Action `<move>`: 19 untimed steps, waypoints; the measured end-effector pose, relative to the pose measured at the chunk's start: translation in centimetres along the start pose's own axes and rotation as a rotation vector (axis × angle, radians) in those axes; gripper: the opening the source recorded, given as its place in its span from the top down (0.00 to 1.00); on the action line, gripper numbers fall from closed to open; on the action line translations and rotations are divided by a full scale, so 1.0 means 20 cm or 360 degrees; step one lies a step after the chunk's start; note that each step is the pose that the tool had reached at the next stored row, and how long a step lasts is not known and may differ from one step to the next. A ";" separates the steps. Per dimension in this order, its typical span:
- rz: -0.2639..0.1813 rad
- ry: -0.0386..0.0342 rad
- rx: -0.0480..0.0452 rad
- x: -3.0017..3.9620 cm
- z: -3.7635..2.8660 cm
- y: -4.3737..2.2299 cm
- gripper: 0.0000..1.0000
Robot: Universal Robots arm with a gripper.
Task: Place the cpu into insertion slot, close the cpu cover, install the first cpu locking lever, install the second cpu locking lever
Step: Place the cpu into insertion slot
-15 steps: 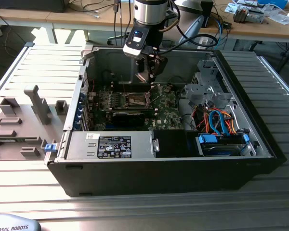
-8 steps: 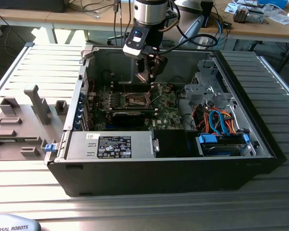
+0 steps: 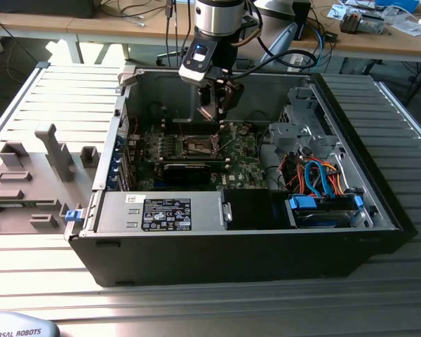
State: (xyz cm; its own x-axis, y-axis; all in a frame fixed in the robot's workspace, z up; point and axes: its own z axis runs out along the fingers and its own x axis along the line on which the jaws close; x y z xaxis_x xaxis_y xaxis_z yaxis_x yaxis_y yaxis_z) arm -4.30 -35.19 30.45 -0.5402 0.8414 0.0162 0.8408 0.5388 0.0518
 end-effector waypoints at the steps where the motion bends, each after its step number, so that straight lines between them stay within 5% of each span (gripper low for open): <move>1: 0.0001 0.0000 0.0000 0.000 0.000 0.000 0.46; 19: 0.0018 -0.0001 0.0000 0.000 0.000 0.000 0.46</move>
State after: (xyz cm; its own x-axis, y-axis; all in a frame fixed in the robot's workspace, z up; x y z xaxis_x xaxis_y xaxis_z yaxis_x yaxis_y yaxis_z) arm -4.30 -35.19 30.45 -0.5305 0.8475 0.0163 0.8469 0.5292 0.0518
